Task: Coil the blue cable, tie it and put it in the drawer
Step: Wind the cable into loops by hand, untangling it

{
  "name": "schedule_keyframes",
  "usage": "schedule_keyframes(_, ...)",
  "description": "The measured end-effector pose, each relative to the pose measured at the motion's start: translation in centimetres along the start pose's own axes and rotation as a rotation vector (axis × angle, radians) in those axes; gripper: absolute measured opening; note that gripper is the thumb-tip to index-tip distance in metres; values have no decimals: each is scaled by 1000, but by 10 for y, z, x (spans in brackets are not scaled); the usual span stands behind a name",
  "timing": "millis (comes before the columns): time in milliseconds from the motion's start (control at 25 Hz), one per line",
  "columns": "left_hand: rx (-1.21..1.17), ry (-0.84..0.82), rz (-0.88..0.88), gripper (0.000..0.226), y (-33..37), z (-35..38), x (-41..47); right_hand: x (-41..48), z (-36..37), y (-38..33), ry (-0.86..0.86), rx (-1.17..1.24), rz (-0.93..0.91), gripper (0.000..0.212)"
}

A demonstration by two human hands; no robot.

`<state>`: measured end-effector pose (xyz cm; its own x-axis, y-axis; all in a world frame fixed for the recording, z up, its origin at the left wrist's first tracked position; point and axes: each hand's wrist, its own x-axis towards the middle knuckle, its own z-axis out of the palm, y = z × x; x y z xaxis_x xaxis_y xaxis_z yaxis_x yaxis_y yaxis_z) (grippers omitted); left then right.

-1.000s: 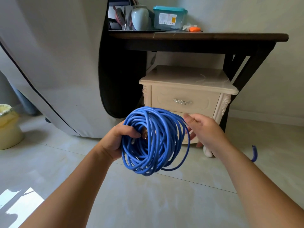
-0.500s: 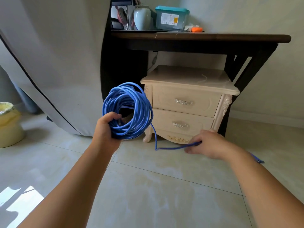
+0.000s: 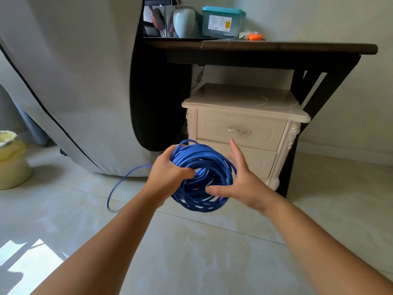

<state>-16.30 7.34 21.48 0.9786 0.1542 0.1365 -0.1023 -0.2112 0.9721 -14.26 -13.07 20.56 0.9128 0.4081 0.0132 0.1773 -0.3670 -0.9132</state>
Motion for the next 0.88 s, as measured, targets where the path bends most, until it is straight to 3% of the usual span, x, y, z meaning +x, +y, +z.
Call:
schedule_keyframes(120,129,-118,113,60,6,2,-3,2,6,1,143,-120,-134,127)
schedule_keyframes(400,260,-183,219,62,12,-12,-2,2,6,-1,80,-131,-127,118)
schedule_keyframes(560,135,-93,197,61,11,-10,-4,6,12,-4,163,126,-116,80)
schedule_keyframes(760,-55,-35,106,61,11,-8,-1,5,15,-5,17,605,-61,85)
schedule_keyframes(880,-176,-19,60,61,13,-7,-2,3,16,-10,-36,672,-138,63)
